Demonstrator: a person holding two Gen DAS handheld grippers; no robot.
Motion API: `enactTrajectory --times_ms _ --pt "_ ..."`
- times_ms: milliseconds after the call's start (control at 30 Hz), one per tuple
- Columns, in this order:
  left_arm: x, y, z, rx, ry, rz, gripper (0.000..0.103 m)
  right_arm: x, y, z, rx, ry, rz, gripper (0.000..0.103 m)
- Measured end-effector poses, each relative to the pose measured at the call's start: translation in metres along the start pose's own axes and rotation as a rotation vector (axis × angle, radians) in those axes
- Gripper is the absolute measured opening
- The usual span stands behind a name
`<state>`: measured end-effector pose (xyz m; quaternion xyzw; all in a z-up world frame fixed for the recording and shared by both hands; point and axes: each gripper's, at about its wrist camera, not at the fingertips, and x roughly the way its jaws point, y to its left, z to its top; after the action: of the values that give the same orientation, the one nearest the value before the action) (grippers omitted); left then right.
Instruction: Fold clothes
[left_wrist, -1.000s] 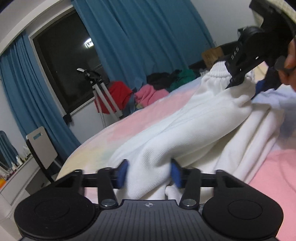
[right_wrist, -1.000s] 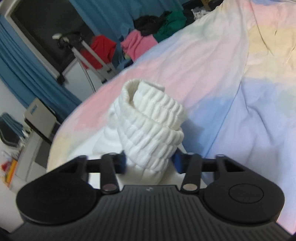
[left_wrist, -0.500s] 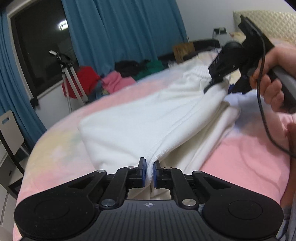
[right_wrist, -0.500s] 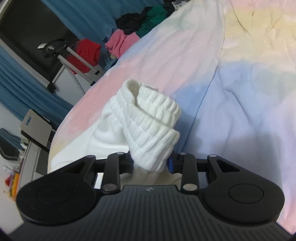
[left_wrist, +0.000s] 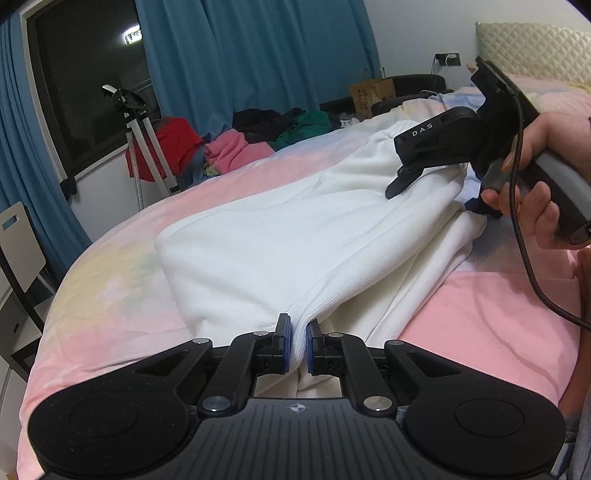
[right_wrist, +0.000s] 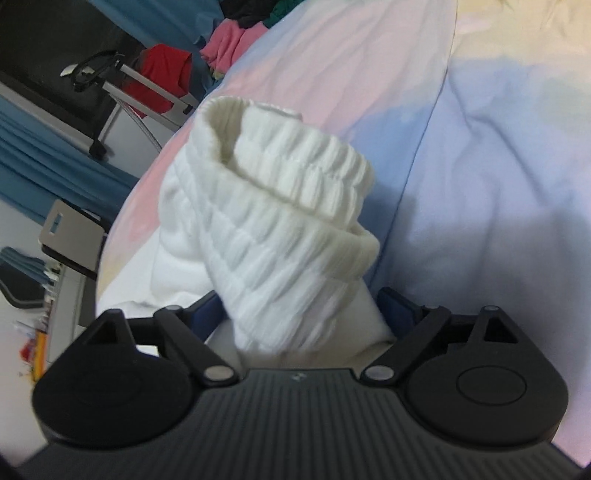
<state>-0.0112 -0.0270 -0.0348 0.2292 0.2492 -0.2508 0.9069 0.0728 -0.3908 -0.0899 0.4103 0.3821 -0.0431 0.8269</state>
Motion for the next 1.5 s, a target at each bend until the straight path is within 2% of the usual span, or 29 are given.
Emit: enactTrajectory --times_ms 67,133,200,300,367,467,533,600,700,767,833,933,1000,1033,1233,1367,1500 --pt "-0.001 0.001 -0.001 -0.006 0.0 -0.001 0.009 0.001 0.004 -0.002 -0.029 0.007 0.0 0.092" --pt "-0.002 0.004 -0.001 -0.02 -0.001 -0.009 0.012 0.002 0.008 -0.003 -0.059 0.01 -0.009 0.083" --pt "-0.004 0.007 0.0 -0.039 -0.005 -0.025 0.017 -0.006 0.013 -0.003 -0.087 -0.012 -0.026 0.064" --pt "-0.012 0.019 0.004 -0.106 -0.003 -0.075 0.031 -0.022 0.02 -0.004 -0.126 -0.061 -0.031 0.045" --pt "-0.019 0.033 0.006 -0.196 -0.012 -0.133 0.055 -0.033 0.025 -0.005 -0.142 -0.099 -0.02 0.041" --pt "-0.027 0.066 0.006 -0.408 -0.054 -0.231 0.073 -0.044 0.03 -0.006 -0.162 -0.146 -0.002 0.039" --pt "-0.026 0.087 0.002 -0.556 -0.078 -0.265 0.076 -0.045 0.035 -0.006 -0.187 -0.166 -0.001 0.039" --pt "-0.019 0.103 -0.006 -0.682 -0.09 -0.241 0.076 -0.045 0.038 -0.006 -0.201 -0.178 -0.001 0.039" --pt "0.006 0.117 -0.015 -0.803 0.002 -0.17 0.081 -0.041 0.033 -0.004 -0.184 -0.173 -0.002 0.039" --pt "0.027 0.124 -0.024 -0.899 0.074 -0.207 0.083 -0.039 0.032 -0.003 -0.18 -0.17 -0.006 0.039" --pt "0.041 0.13 -0.034 -1.006 0.103 -0.259 0.088 -0.038 0.034 -0.004 -0.183 -0.17 -0.01 0.039" --pt "0.053 0.138 -0.047 -1.139 0.145 -0.31 0.089 -0.035 0.034 -0.005 -0.181 -0.17 -0.019 0.039" --pt "0.06 0.142 -0.057 -1.226 0.188 -0.37 0.09 -0.032 0.026 -0.001 -0.123 -0.157 -0.01 0.041" --pt "0.06 0.143 -0.059 -1.234 0.195 -0.378 0.09 -0.03 0.021 0.0 -0.091 -0.145 -0.006 0.041" --pt "0.059 0.141 -0.062 -1.203 0.208 -0.413 0.09 -0.021 0.013 -0.003 -0.054 -0.119 -0.027 0.048" --pt "0.056 0.139 -0.064 -1.176 0.192 -0.411 0.077 -0.019 0.013 -0.006 -0.053 -0.114 -0.039 0.049" --pt "0.049 0.137 -0.061 -1.147 0.173 -0.373 0.064 -0.027 0.018 -0.008 -0.086 -0.142 -0.03 0.041"
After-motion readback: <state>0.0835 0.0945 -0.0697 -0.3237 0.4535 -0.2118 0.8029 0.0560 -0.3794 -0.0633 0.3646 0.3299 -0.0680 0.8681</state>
